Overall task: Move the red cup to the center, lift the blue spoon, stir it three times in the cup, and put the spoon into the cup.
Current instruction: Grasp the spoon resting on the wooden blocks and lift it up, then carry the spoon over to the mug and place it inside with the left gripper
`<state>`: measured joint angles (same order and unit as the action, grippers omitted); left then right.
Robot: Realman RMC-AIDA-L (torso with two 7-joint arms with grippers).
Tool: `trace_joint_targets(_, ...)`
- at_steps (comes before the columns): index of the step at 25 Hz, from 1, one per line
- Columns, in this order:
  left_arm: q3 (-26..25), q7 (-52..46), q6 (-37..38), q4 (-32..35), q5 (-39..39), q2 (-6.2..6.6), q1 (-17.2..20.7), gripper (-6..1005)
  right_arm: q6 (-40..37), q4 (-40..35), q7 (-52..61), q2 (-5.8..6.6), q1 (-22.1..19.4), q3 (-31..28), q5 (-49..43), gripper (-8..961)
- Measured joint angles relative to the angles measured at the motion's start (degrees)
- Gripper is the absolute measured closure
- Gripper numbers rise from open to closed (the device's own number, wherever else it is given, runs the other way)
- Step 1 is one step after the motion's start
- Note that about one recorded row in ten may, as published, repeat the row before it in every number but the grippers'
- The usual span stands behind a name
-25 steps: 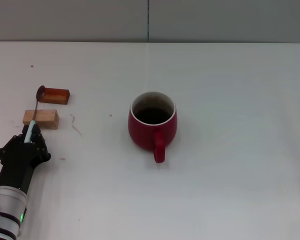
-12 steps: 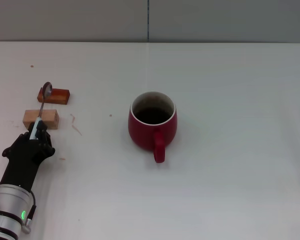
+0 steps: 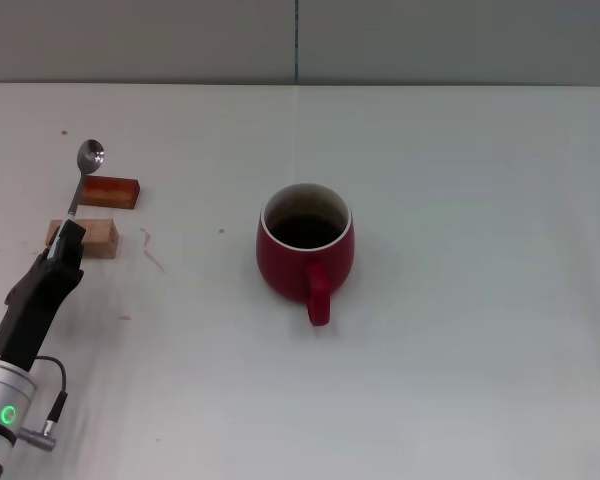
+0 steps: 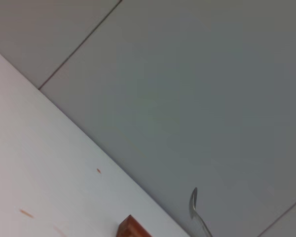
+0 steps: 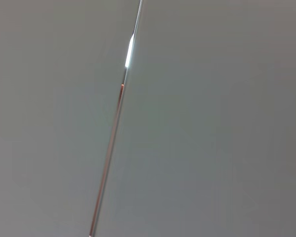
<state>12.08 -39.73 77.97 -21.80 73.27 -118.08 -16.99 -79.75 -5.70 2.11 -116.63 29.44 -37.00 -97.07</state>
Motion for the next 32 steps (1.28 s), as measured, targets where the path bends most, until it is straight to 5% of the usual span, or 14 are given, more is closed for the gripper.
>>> trace_joint_targets(19, 0.6, -21.0, 18.0, 19.5, 15.6, 0.04, -0.2, 844, 0.0, 0.0, 0.0, -0.21, 0.0, 0.0, 0.0, 305)
trace_joint_targets(32, 9.7, -33.5, 29.9, 41.0, 18.3, 0.20, -3.8, 839, -0.1, 0.0, 0.0, -0.97, -1.7, -0.5, 0.4, 304)
